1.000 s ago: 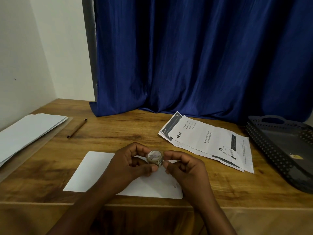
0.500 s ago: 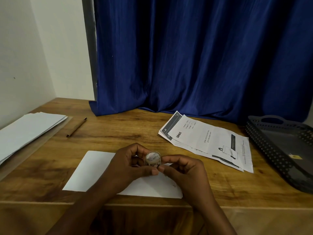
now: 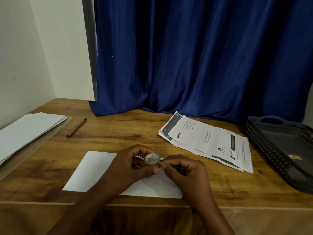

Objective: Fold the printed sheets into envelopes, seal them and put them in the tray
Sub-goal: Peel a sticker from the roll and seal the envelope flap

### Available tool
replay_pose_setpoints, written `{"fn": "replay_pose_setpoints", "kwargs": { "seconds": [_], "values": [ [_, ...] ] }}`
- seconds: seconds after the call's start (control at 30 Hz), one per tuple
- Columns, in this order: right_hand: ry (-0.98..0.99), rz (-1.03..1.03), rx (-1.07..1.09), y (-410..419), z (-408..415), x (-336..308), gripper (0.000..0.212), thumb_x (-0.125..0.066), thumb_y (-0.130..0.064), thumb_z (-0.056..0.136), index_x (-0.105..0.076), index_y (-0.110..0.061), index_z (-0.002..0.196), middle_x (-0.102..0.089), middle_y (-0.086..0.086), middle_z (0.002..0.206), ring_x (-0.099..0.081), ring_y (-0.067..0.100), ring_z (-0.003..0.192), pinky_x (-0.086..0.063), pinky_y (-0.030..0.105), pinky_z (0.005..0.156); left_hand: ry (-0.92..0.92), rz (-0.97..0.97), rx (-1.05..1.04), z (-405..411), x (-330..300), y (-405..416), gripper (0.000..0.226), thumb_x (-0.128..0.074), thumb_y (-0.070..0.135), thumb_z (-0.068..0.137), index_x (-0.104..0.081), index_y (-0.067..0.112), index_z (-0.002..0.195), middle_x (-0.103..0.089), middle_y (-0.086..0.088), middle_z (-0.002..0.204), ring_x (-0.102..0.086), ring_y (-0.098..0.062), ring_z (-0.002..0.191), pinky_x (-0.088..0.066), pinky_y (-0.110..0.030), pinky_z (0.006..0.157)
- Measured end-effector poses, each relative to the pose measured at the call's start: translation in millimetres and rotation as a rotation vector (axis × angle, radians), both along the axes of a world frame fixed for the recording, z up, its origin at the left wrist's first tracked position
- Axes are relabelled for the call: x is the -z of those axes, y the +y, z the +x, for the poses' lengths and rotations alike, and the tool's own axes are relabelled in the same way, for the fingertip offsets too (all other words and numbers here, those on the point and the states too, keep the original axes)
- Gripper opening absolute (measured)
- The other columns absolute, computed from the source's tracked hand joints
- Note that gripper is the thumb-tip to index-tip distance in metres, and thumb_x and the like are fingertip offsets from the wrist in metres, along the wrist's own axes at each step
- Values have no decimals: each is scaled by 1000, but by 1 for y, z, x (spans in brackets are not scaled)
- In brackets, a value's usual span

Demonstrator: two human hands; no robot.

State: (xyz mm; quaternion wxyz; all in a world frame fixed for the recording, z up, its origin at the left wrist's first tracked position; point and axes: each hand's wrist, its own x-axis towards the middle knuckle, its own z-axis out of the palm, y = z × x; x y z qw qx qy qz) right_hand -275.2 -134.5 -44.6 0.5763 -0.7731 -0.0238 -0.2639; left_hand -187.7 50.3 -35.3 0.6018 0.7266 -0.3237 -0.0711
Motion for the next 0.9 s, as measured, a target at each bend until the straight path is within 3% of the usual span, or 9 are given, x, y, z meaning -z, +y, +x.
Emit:
{"fn": "replay_pose_setpoints", "kwargs": {
  "seconds": [0.07, 0.13, 0.23, 0.3, 0.67, 0.9],
  "values": [
    [1, 36, 16, 1, 0, -2, 10, -79, -22, 83, -82, -31, 86, -78, -2, 83, -69, 29, 68, -57, 48, 63, 36, -17, 1, 0, 0, 0, 47, -84, 38, 68, -73, 26, 111, -75, 2, 107, -74, -24, 90, -63, -41, 78],
    [4, 76, 34, 1, -1, -4, 8, -76, -35, 80, -81, -31, 85, -76, 2, 75, -68, 30, 63, -56, 43, 59, 60, -32, 9, -1, 0, -1, 45, -81, 33, 72, -71, 27, 116, -75, 0, 109, -74, -25, 88, -63, -38, 78],
    [26, 122, 27, -1, 1, -6, 7, -75, -23, 85, -80, -26, 84, -76, 3, 72, -68, 13, 59, -51, 21, 55, 81, -34, 27, -1, 1, -1, 37, -77, 19, 83, -69, 29, 118, -75, 0, 109, -75, -26, 87, -62, -32, 75],
    [43, 156, 22, -3, 2, -5, 14, -73, -12, 88, -80, -23, 83, -76, 4, 72, -67, 10, 58, -49, 17, 54, 86, -21, 27, 1, 2, -2, 37, -72, 7, 89, -68, 31, 117, -76, 1, 107, -75, -25, 87, -61, -29, 74],
    [62, 313, 54, -7, 0, -10, 16, -64, -10, 95, -78, -14, 88, -78, 9, 83, -67, 18, 61, -53, 24, 56, 105, -27, 21, 7, 6, -3, 34, -66, 1, 93, -68, 24, 119, -76, -4, 103, -74, -28, 85, -62, -31, 73],
    [68, 328, 73, -7, 1, -11, 18, -65, -13, 95, -80, -19, 87, -77, 9, 77, -67, 17, 60, -53, 22, 56, 109, -42, 19, 7, 6, -2, 32, -68, 3, 92, -68, 21, 118, -76, -7, 101, -74, -30, 83, -62, -33, 73]
  ]
}}
